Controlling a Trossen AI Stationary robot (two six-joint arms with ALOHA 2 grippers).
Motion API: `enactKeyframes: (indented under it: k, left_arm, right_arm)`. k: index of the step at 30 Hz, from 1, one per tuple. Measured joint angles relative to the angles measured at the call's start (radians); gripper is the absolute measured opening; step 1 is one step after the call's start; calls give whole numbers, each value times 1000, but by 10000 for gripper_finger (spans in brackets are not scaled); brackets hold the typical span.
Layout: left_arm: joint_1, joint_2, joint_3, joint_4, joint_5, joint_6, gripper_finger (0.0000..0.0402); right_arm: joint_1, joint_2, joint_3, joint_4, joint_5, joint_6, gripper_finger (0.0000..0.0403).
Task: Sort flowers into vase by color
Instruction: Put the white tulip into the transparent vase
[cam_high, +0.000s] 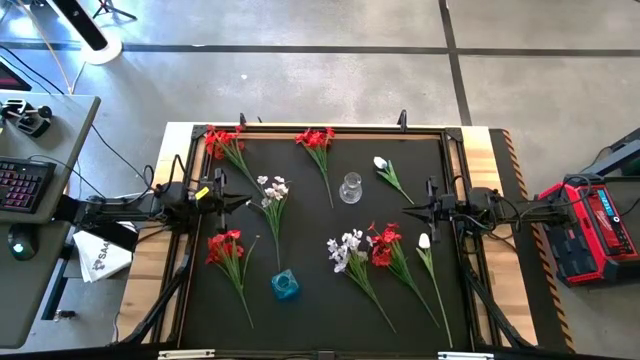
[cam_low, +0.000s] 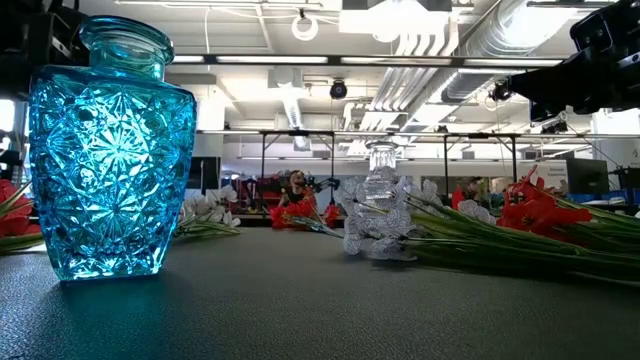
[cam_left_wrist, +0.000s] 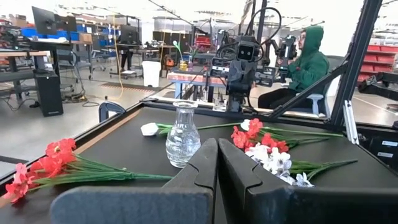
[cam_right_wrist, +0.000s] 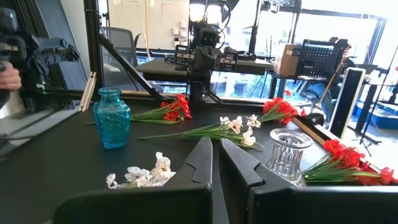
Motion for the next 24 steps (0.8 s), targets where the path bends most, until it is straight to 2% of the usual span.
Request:
enactKeyframes:
  k: [5,14,16,21,24]
  left_arm:
    - [0,0,0,-7,0,63,1]
    - [0,0,0,8,0,102,1]
    - [0,0,0,5,0,97,1]
    - [-2,0,0,4,0,56,1]
    - [-2,0,0,5,0,46,1]
  right_arm:
    - [0,0,0,0,0,-74,2]
    - [0,0,0,14,3,-62,2]
    - [0,0,0,52,3,13,2]
    - [0,0,0,236,6,404,2]
    - [0,3,0,355,49,467,2]
